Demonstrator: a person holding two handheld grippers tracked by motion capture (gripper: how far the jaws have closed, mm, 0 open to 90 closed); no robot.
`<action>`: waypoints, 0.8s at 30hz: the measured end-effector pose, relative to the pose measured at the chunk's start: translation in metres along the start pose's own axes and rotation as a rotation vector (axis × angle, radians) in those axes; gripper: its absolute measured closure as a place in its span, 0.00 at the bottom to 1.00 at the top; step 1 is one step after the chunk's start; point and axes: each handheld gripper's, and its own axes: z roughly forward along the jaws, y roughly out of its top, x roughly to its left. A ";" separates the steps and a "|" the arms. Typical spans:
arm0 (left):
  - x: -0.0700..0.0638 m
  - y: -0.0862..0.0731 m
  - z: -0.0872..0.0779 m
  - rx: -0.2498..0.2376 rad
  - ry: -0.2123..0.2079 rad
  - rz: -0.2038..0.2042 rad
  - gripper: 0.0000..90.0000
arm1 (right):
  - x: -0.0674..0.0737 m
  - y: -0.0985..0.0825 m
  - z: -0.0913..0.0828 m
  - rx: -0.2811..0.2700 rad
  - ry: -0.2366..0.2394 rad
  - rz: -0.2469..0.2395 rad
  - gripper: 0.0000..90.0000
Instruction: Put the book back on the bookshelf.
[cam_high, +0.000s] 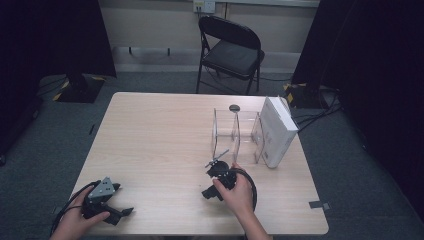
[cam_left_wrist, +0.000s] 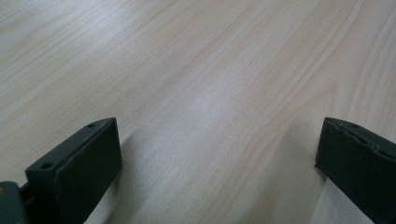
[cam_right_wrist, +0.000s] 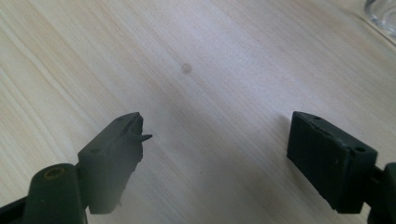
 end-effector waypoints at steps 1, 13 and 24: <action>0.000 0.000 0.000 0.000 0.000 0.000 0.00 | 0.001 0.000 0.002 0.001 -0.005 -0.012 0.20; 0.000 0.000 0.000 0.000 0.000 0.000 0.00 | 0.012 -0.006 0.012 -0.058 -0.102 -0.101 0.13; -0.001 0.000 0.000 0.000 -0.002 -0.003 0.00 | 0.012 -0.025 0.017 -0.235 -0.101 -0.089 0.11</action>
